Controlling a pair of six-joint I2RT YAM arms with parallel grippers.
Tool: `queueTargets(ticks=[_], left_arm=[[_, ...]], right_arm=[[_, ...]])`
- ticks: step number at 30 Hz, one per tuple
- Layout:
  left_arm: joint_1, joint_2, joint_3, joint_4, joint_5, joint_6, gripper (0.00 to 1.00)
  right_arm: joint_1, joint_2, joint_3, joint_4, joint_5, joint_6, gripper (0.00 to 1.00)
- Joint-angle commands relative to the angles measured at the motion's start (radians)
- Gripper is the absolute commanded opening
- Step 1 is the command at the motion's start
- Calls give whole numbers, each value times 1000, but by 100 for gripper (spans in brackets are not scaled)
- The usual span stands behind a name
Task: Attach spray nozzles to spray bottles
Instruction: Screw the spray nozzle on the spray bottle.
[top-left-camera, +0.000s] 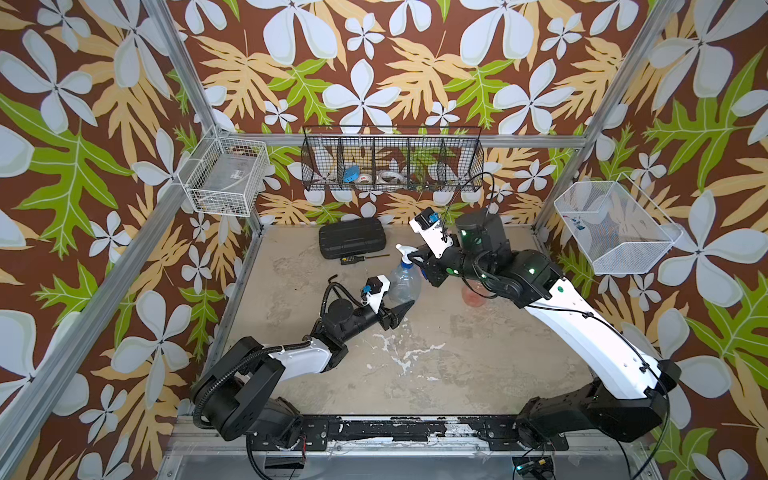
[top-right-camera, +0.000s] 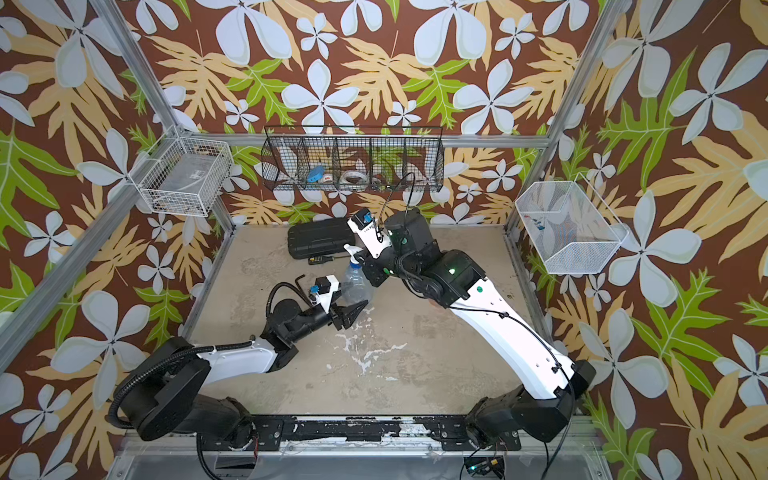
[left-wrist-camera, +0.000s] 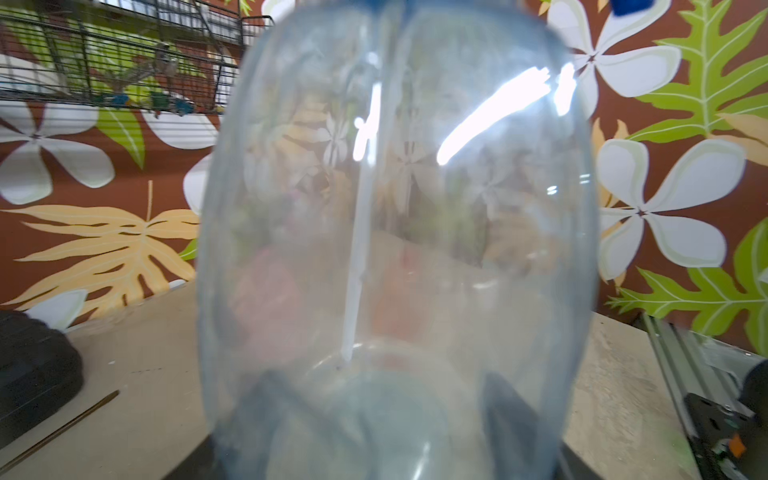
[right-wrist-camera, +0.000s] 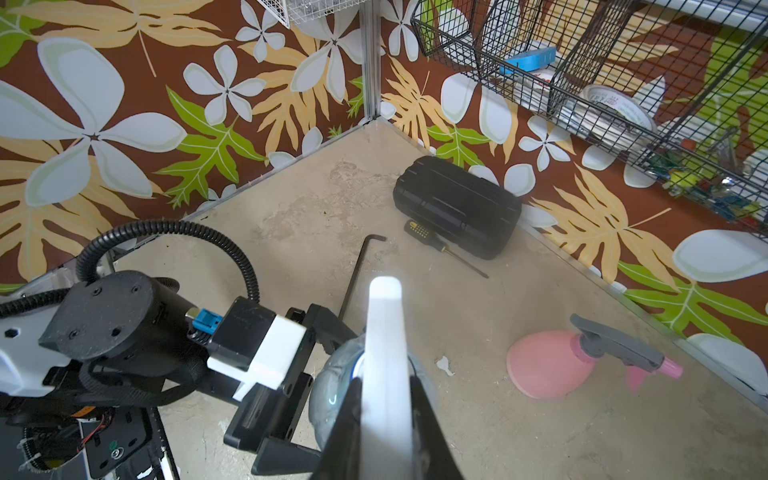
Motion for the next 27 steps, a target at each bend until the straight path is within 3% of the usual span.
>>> queueTargets(ticks=[1,8,17,27], left_arm=[[-17,-18,9,229,-139,87,57],[-48,-5,10,274,-287,163,57],[-102,31,-9,369,-392,274,56],[-106,66,-2,399,-382,189,56]], right_arm=[[13,32,8,-157,76,111,0],[84,64,16,-132,199,312,0],[124,135,78,-188,250,432,0],[127,131,61,-163,319,598,0]])
